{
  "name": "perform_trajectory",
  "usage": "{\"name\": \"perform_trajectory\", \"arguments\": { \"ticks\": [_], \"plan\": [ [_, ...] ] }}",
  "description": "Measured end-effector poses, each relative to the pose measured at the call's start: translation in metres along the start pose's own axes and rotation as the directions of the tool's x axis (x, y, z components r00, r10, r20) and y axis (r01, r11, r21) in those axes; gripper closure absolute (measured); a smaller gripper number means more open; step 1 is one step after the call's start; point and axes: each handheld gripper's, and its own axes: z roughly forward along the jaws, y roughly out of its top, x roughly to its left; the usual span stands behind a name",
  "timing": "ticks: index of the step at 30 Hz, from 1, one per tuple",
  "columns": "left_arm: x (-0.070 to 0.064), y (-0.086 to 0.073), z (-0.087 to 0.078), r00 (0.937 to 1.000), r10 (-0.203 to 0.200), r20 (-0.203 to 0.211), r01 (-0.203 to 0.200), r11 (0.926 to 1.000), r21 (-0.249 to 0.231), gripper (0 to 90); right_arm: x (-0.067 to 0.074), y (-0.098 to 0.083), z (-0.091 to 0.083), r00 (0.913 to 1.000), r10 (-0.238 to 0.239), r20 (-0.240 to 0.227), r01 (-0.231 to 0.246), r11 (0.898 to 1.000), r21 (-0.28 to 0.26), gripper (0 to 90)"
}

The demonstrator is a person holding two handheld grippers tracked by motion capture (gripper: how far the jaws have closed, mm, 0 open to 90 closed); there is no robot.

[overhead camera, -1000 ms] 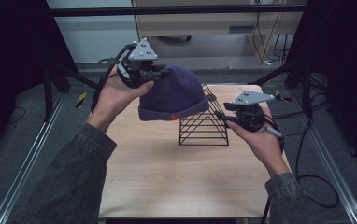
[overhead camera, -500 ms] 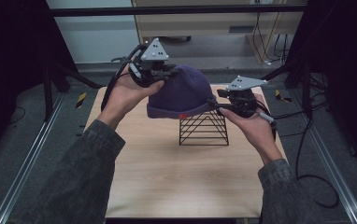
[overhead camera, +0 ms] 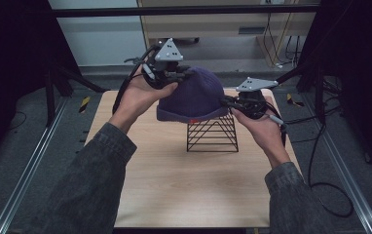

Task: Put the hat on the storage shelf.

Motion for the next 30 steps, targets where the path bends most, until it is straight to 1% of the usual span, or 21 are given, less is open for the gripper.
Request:
{"name": "perform_trajectory", "arguments": {
  "ticks": [2, 4, 8, 10, 14, 17, 18, 19, 20, 23, 24, 30],
  "plan": [
    [-0.001, 0.002, 0.003, 1.0, -0.005, -0.003, 0.005, 1.0, 0.0, 80.5, -0.001, -0.001, -0.001, 0.9999, -0.004, 0.009, 0.004, 1.0, 0.001, 81.6],
    [-0.002, 0.005, 0.006, 0.9999, -0.016, -0.006, 0.016, 0.9997, -0.017, 80.4, -0.004, -0.001, -0.005, 0.9999, 0.003, 0.016, -0.002, 1.0, -0.009, 81.7],
    [-0.004, 0.008, 0.011, 0.9999, -0.012, -0.004, 0.012, 0.9997, -0.02, 80.4, -0.006, -0.001, -0.01, 0.9996, 0.005, 0.029, -0.004, 1.0, -0.012, 81.9],
    [-0.006, 0.01, 0.014, 1.0, -0.001, -0.008, 0.001, 1.0, -0.006, 80.3, -0.009, -0.003, -0.013, 0.9993, 0.006, 0.037, -0.006, 1.0, -0.003, 81.9],
    [-0.008, 0.012, 0.022, 1.0, -0.005, -0.004, 0.005, 1.0, -0.008, 80.2, -0.012, -0.006, -0.018, 0.9985, -0.002, 0.055, 0.002, 1.0, 0.015, 81.8],
    [-0.009, 0.011, 0.026, 0.9999, -0.01, -0.001, 0.01, 0.9999, -0.006, 80.2, -0.014, -0.008, -0.019, 0.998, 0.0, 0.063, -0.001, 1.0, 0.02, 81.8],
    [-0.01, 0.011, 0.03, 0.9999, -0.013, 0.001, 0.013, 0.9999, -0.004, 80.2, -0.016, -0.011, -0.019, 0.9977, 0.006, 0.068, -0.007, 1.0, 0.02, 81.7],
    [-0.01, 0.011, 0.03, 0.9999, -0.013, 0.001, 0.013, 0.9999, -0.004, 80.2, -0.016, -0.011, -0.019, 0.9977, 0.006, 0.068, -0.007, 1.0, 0.02, 81.7],
    [-0.011, 0.011, 0.035, 1.0, -0.007, 0.0, 0.007, 1.0, 0.004, 80.2, -0.018, -0.016, -0.019, 0.9974, 0.017, 0.069, -0.019, 1.0, 0.025, 81.7],
    [-0.013, 0.011, 0.04, 1.0, -0.008, 0.003, 0.008, 1.0, 0.003, 80.1, -0.021, -0.02, -0.019, 0.9971, 0.025, 0.072, -0.027, 0.999, 0.026, 81.7],
    [-0.014, 0.011, 0.043, 1.0, -0.001, 0.003, 0.001, 0.9999, 0.012, 80.0, -0.022, -0.023, -0.019, 0.9965, 0.036, 0.076, -0.038, 0.999, 0.03, 81.8],
    [-0.016, 0.009, 0.054, 1.0, 0.004, 0.007, -0.004, 0.9998, 0.018, 80.0, -0.026, -0.028, -0.018, 0.9958, 0.024, 0.088, -0.029, 0.998, 0.058, 81.9]
  ]
}}
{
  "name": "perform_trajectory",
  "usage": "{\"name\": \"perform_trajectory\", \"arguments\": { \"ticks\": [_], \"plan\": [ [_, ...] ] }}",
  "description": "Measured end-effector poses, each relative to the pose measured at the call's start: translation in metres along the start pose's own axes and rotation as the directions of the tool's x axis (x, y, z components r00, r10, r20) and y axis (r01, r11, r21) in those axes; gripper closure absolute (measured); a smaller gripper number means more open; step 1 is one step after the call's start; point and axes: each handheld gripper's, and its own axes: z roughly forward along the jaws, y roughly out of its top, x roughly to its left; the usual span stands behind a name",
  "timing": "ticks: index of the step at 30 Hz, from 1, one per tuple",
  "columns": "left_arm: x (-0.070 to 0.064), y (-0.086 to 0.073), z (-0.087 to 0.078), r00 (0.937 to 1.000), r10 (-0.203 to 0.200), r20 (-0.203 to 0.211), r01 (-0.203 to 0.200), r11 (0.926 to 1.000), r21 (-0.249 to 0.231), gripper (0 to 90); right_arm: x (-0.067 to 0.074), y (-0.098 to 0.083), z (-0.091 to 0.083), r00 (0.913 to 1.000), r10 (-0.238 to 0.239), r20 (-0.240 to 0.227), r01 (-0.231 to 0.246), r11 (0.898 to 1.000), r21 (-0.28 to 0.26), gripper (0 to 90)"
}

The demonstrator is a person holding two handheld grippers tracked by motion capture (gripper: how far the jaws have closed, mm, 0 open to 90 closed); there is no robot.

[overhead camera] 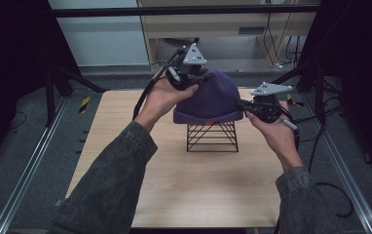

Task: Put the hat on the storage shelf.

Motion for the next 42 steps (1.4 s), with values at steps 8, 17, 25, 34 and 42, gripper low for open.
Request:
{"name": "perform_trajectory", "arguments": {
  "ticks": [8, 17, 25, 34, 42],
  "plan": [
    [-0.005, -0.006, 0.012, 0.9998, -0.015, 0.016, 0.015, 0.9999, 0.005, 79.8, -0.003, -0.012, 0.003, 0.9998, 0.02, 0.002, -0.02, 1.0, 0.02, 82.0],
    [-0.008, -0.01, 0.022, 0.9991, -0.023, 0.035, 0.022, 0.9995, 0.023, 79.6, -0.007, -0.02, 0.005, 0.9996, 0.023, 0.019, -0.024, 0.998, 0.059, 82.1],
    [-0.015, -0.013, 0.027, 0.9986, -0.012, 0.051, 0.011, 0.9995, 0.028, 79.6, -0.009, -0.029, 0.007, 0.9991, 0.038, 0.016, -0.039, 0.997, 0.065, 82.1],
    [-0.018, -0.016, 0.031, 0.9983, -0.007, 0.058, 0.005, 0.9991, 0.042, 79.4, -0.009, -0.035, 0.011, 0.9988, 0.047, 0.015, -0.048, 0.996, 0.081, 82.0],
    [-0.022, -0.021, 0.036, 0.998, -0.001, 0.064, -0.003, 0.9983, 0.058, 79.4, -0.01, -0.042, 0.013, 0.9981, 0.061, 0.012, -0.062, 0.994, 0.094, 81.9]
  ]
}}
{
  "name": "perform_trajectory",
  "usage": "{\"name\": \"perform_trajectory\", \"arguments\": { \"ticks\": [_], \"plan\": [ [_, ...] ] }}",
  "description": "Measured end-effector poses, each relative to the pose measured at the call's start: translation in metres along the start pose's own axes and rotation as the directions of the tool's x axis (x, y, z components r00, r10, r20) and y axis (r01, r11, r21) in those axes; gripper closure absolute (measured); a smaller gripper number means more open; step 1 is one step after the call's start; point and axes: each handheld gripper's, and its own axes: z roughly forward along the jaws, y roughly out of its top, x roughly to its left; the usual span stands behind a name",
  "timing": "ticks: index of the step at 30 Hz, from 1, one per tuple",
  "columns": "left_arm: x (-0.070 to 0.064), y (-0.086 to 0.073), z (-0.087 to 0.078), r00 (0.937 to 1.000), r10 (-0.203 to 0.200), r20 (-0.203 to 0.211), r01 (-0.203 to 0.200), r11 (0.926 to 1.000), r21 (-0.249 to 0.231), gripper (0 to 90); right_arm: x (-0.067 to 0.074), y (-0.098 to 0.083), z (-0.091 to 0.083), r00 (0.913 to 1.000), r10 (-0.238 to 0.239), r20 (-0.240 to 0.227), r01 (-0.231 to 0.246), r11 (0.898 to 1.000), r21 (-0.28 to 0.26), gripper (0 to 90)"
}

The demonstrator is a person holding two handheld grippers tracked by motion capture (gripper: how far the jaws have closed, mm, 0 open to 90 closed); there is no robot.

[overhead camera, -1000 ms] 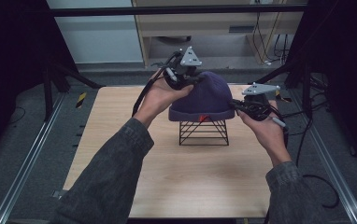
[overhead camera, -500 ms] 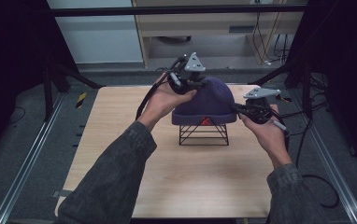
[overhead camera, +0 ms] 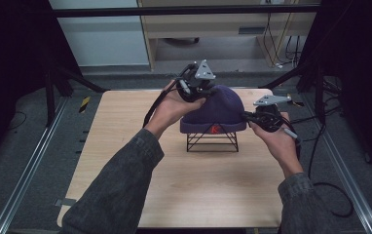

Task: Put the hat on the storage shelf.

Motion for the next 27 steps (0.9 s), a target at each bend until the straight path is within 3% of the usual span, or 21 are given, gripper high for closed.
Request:
{"name": "perform_trajectory", "arguments": {
  "ticks": [13, 27],
  "plan": [
    [-0.006, -0.009, 0.011, 0.9997, 0.0, 0.025, -0.001, 0.9994, 0.035, 79.3, 0.001, -0.015, 0.009, 0.9999, 0.006, -0.012, -0.006, 0.999, 0.034, 81.7],
    [-0.01, -0.016, 0.015, 0.9993, -0.005, 0.036, 0.004, 0.9991, 0.043, 79.3, 0.001, -0.023, 0.014, 0.9997, 0.02, -0.017, -0.019, 0.999, 0.046, 81.6]
  ]
}}
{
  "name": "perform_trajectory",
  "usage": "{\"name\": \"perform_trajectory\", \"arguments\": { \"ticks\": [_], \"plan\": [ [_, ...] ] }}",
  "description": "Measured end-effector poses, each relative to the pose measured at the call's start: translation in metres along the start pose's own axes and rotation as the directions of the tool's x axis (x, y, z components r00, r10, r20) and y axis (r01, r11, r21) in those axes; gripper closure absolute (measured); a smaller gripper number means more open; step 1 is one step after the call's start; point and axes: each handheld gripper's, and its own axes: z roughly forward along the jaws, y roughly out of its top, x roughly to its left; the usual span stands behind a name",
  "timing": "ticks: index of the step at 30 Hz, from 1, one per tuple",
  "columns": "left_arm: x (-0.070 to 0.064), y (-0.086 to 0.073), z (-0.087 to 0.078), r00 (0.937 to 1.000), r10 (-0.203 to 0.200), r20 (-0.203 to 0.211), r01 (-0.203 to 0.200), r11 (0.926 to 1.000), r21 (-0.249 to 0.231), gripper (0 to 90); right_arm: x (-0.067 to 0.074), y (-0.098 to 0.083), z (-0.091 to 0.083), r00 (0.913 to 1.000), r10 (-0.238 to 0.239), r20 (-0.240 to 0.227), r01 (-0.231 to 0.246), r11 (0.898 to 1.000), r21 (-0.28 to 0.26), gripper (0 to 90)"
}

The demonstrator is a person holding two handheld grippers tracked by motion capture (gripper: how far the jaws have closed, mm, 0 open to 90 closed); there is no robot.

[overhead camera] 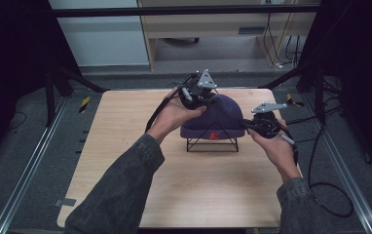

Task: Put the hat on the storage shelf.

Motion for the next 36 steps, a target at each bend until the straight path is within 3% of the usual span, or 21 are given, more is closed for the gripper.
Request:
{"name": "perform_trajectory", "arguments": {
  "ticks": [14, 36],
  "plan": [
    [-0.01, -0.009, 0.007, 0.9998, -0.006, 0.021, 0.005, 0.9996, 0.028, 79.0, 0.003, -0.012, 0.007, 0.9999, 0.01, 0.005, -0.01, 0.999, 0.033, 81.2],
    [-0.014, -0.024, 0.021, 0.9984, -0.036, 0.043, 0.033, 0.9974, 0.064, 76.6, 0.003, -0.026, 0.02, 0.9998, 0.022, 0.002, -0.022, 0.997, 0.068, 79.2]
  ]
}}
